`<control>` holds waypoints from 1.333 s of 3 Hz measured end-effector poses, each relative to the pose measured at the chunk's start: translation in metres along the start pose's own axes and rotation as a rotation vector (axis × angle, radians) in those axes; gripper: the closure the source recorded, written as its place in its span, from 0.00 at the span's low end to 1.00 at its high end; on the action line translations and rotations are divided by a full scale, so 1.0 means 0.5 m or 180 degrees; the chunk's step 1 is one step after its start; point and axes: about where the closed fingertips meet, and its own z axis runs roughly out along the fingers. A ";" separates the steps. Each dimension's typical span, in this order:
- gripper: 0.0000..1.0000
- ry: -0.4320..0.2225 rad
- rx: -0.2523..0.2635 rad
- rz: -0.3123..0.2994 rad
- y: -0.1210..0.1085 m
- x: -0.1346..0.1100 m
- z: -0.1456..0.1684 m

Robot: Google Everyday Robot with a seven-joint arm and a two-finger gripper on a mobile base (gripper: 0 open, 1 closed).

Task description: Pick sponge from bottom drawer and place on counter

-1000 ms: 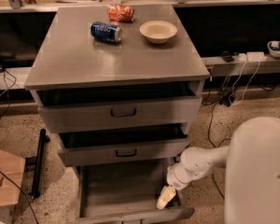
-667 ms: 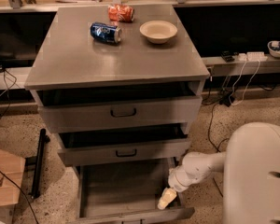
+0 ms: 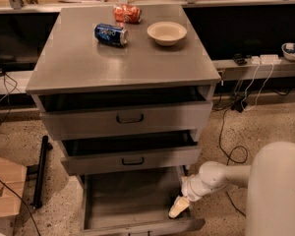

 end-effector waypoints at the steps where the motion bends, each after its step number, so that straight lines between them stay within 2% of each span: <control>1: 0.00 0.0022 -0.0006 -0.0111 -0.019 -0.001 0.037; 3: 0.00 -0.0209 -0.0082 -0.0476 -0.068 -0.001 0.095; 4: 0.00 -0.0294 -0.0175 -0.0704 -0.110 0.001 0.155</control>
Offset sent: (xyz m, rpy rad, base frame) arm 0.0481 0.0045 -0.0461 0.0679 -0.1183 0.1551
